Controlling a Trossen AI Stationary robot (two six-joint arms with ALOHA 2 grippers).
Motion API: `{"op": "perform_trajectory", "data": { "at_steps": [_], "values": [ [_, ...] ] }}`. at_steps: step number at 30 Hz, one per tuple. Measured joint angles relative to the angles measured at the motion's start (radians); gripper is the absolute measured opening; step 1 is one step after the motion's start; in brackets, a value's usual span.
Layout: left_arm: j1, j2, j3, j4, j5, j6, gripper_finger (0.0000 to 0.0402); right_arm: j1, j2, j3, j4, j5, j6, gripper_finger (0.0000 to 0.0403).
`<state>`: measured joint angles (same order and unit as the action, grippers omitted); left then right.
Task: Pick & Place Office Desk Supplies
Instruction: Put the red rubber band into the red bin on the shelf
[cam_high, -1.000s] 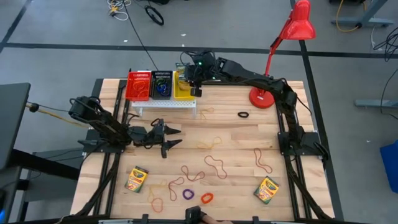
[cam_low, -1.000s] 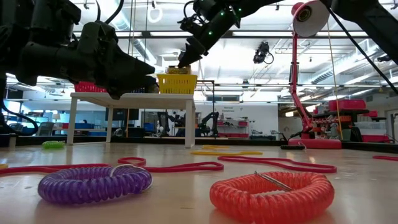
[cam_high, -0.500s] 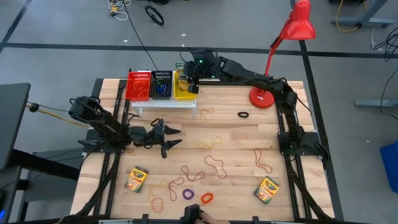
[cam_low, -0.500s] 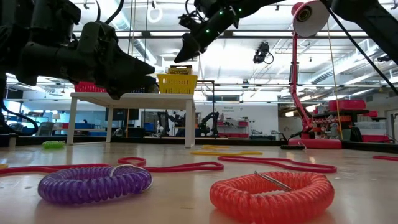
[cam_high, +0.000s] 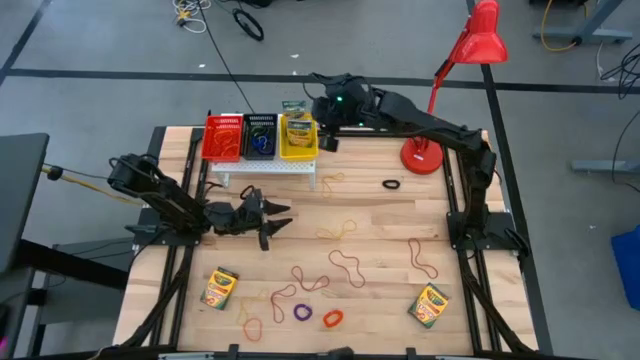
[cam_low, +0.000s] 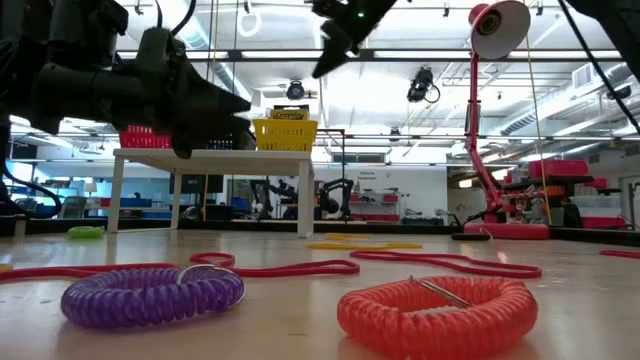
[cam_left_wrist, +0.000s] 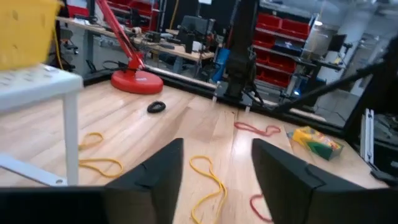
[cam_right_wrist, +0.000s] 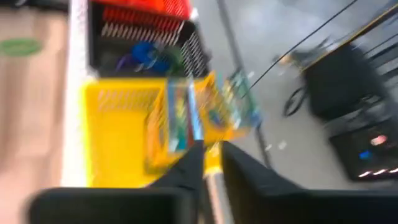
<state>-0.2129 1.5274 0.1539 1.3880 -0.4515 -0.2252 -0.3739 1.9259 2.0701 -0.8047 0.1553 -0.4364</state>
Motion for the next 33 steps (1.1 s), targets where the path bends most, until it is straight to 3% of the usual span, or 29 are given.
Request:
{"op": "perform_trajectory", "data": {
  "at_steps": [2,4,8,11,16,20,24,28,33],
  "values": [
    [0.016,-0.05,0.0,0.001,0.004,0.021,0.016,-0.003,-0.015,-0.001,-0.079,-0.039,0.032,0.0017],
    [0.043,-0.116,0.0,-0.009,0.031,0.042,0.0122,0.004,-0.039,-0.033,-0.091,-0.042,0.059,0.0013],
    [0.105,-0.296,0.003,-0.129,0.133,0.087,0.0047,0.053,-0.151,-0.262,0.091,0.016,0.07,0.0005],
    [0.162,-0.444,0.063,-0.421,0.17,0.09,0.0009,0.085,-0.277,-0.511,0.318,0.037,0.128,0.0005],
    [0.275,-0.555,0.334,-1.138,0.163,0.118,0.0006,0.156,-0.471,-0.928,0.695,0.071,0.277,0.0004],
    [0.388,-0.512,0.58,-1.476,0.15,0.151,0.0005,0.256,-0.582,-1.205,0.972,0.159,0.351,0.0002],
    [0.489,-0.383,0.799,-1.686,0.16,0.179,0.0005,0.362,-0.623,-1.412,1.207,0.287,0.408,0.0004],
    [0.54,-0.221,0.97,-1.769,0.232,0.238,0.0005,0.452,-0.622,-1.525,1.363,0.375,0.429,0.0004],
    [0.577,-0.029,1.129,-1.894,0.213,0.301,0.0006,0.537,-0.621,-1.554,1.378,0.491,0.427,0.0004]
  ]
}}
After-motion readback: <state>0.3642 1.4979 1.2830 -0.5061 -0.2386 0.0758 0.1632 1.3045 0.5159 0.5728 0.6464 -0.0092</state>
